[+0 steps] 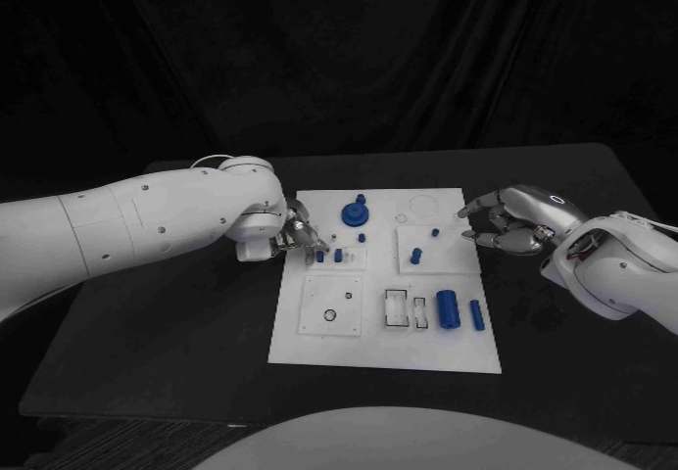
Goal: Assemble the parts on the task board
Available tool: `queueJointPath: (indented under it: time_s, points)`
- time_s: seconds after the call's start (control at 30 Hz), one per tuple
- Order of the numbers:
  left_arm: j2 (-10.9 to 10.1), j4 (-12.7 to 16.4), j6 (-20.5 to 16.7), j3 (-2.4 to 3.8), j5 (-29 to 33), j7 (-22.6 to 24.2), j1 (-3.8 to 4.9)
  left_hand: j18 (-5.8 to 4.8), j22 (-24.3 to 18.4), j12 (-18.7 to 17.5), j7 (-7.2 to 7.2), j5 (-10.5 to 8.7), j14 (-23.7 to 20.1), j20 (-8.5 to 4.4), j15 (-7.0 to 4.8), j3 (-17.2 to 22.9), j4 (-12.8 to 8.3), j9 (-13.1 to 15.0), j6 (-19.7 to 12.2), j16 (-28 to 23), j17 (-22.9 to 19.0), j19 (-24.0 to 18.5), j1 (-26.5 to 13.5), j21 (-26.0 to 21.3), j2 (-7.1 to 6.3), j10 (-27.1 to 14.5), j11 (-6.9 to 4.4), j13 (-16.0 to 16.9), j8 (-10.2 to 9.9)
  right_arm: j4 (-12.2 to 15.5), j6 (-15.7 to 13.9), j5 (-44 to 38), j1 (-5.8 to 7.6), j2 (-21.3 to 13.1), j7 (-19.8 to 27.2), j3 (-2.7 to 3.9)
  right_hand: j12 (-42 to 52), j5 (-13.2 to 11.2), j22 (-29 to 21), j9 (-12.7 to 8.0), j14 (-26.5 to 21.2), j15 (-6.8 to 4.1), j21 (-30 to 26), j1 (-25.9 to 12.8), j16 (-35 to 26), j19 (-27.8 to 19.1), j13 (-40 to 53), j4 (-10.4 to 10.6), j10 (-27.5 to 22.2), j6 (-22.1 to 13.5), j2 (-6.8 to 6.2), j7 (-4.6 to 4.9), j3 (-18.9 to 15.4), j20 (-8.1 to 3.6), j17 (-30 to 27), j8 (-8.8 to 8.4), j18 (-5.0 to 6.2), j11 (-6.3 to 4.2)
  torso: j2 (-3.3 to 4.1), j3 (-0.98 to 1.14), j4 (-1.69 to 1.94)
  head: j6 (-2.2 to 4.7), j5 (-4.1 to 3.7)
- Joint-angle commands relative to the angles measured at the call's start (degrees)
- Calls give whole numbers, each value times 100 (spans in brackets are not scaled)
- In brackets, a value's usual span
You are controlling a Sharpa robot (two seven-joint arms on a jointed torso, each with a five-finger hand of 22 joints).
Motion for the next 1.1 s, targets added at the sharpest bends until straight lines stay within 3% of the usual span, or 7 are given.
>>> queueJointPath:
  time_s: [0.03, 0.43, 0.6, 0.73, 0.8, 0.9, 1.1]
  points:
    - [-106, 120, -784, -3, -350, 388, 5, -85, 1046, 36, -58, -265, 595, -23, -25, -127, -7, 128, 131, 15, 1508, 64, 147, 110, -48, 463, -64, 1349, 180, 22, 3, -10, -14, -22, -74, 3, -10, 24, 901, -6, 398, 45, -8, 64, -9, -1, 1018, -10, 223, 41, -6, -9, 42, 35, 684, 18, 54, 50, 1, 1, 4, -1, -3]
    - [-436, 421, -1981, -3, -559, 1189, 193, -85, 1041, -9, -174, -775, 595, -119, -115, -695, 8, 810, 112, 15, 1508, 79, 433, 93, -178, 429, -165, 1298, 875, 41, -34, -10, -13, -47, -88, 3, -12, 36, 901, -9, 398, 45, -11, 62, -8, -2, 1016, -10, 222, 42, -4, -8, 48, 36, 685, 17, 55, 50, -2, 2, 0, -1, 4]
    - [-452, 430, -2041, -3, -568, 1517, 206, -50, 989, -410, -86, -1148, 499, -72, -44, -970, 22, 890, -214, -125, 1339, -47, 467, -117, -178, 58, -90, 870, 888, 38, -40, -10, -13, -54, -87, 3, -12, 36, 901, -9, 398, 45, -11, 62, -8, -2, 1016, -10, 222, 42, -4, -8, 48, 36, 685, 17, 55, 50, -8, 15, -5, -1, 5]
    - [-394, 338, -2067, -4, -581, 2173, 208, 19, 884, -1142, 108, -1148, 18, 72, 136, -1065, -85, 791, -719, -688, 712, -355, 910, -532, -130, -703, 107, 167, 707, 32, -43, -10, -13, -55, -82, 3, -10, 50, 902, -11, 399, 45, -7, 60, -5, -1, 1019, -10, 223, 44, -3, -8, 54, 36, 688, 16, 54, 50, -1, 4, 3, -1, -5]
    - [-348, 260, -2125, -4, -710, 2643, 203, 141, 649, -2679, 389, -1128, -1478, 235, 410, -861, -374, 326, -1209, -2045, -652, -1097, 1681, -1457, -110, -2578, 407, -1101, 268, 32, -47, -10, -13, -57, -75, 3, -10, 50, 902, -11, 399, 45, -7, 60, -5, -1, 1019, -10, 223, 44, -3, -8, 54, 36, 688, 16, 54, 50, 0, 4, -3, -1, -2]
    - [-268, 115, -2243, -5, -1266, 3428, 163, 129, 590, -4571, 511, -940, -2392, 394, 608, -556, -662, 45, -1217, -2544, -1226, -1408, 2472, -1648, -185, -4334, 648, -2460, 243, 31, -54, -10, -13, -62, -63, 3, -10, 63, 901, -13, 399, 45, -10, 61, -5, -2, 1018, -11, 223, 45, -3, -8, 60, 36, 688, 16, 55, 50, -1, -4, 3, -1, -18]
    - [-105, -173, -2596, -6, -2617, 4572, 43, 9, 909, -5579, 415, -351, -2074, 418, 528, -19, -938, -628, -1433, -2304, -1347, -618, 3225, -349, -608, -4182, 515, -3630, 91, 45, -68, -9, -14, -89, -43, 3, -10, 63, 901, -13, 399, 45, -10, 61, -5, -2, 1018, -11, 223, 45, -3, -8, 60, 36, 688, 16, 55, 50, -6, -6, 4, -1, -50]
